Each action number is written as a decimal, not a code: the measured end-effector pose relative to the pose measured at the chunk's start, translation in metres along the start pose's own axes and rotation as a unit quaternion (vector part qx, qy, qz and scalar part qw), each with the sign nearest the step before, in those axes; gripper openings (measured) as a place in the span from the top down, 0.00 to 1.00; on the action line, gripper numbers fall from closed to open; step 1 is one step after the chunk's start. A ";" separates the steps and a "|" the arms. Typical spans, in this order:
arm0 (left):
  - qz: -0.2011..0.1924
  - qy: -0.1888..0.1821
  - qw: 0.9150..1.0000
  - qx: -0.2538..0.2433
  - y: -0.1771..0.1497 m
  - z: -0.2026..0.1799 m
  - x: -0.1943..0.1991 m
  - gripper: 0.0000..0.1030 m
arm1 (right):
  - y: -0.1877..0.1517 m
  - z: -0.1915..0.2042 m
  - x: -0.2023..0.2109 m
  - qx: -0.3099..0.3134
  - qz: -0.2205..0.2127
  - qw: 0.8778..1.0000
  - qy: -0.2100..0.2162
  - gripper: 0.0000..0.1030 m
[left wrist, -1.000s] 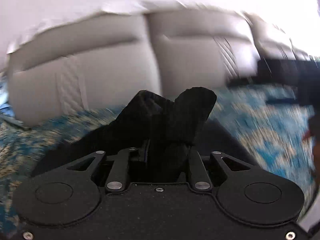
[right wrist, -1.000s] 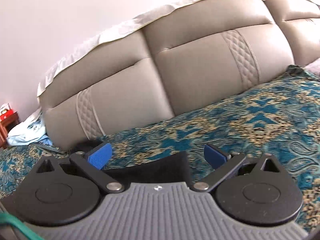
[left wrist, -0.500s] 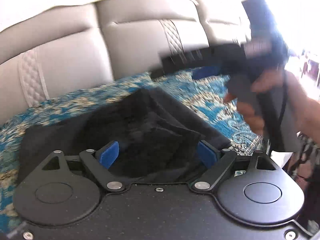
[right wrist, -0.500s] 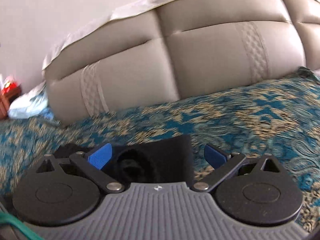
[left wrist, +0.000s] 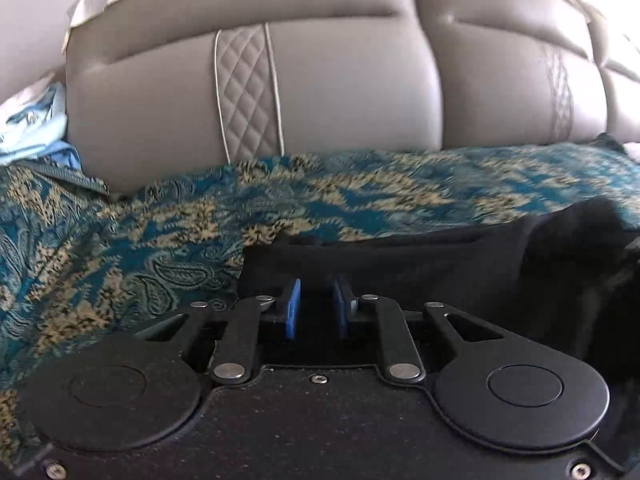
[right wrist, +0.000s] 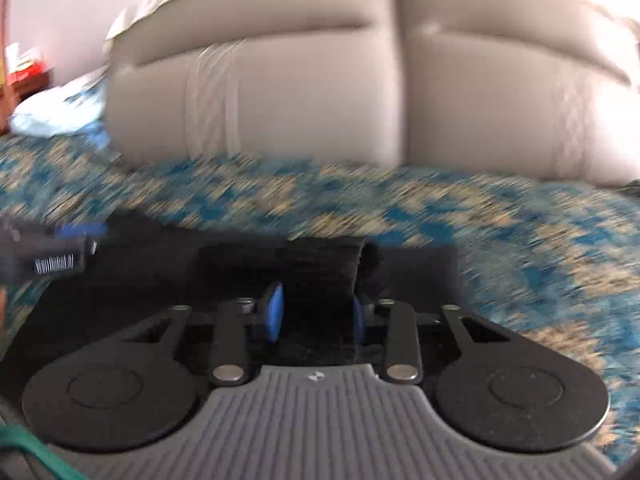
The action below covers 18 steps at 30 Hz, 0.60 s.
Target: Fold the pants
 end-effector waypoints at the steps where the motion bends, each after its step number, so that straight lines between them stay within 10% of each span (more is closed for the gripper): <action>1: -0.002 0.003 1.000 0.002 0.000 0.000 -0.006 0.83 | 0.003 -0.006 0.004 -0.004 -0.014 1.000 -0.024 0.66; 15: -0.020 0.016 0.999 -0.024 0.006 -0.014 -0.015 0.82 | -0.021 -0.034 0.001 -0.019 0.018 0.996 -0.080 0.37; 18: -0.011 0.013 1.000 -0.017 0.008 -0.014 -0.008 0.62 | -0.018 -0.041 0.001 -0.044 0.013 0.996 -0.076 0.18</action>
Point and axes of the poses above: each gripper's, at about its wrist camera, not at the fingertips, and x roughly against the way its jaws point, z to its left, y to its top, the point moved 8 cm from there along -x, roughly the way its jaws point, and after that the axes turned 2 degrees about -z, right-handed, at the moved point
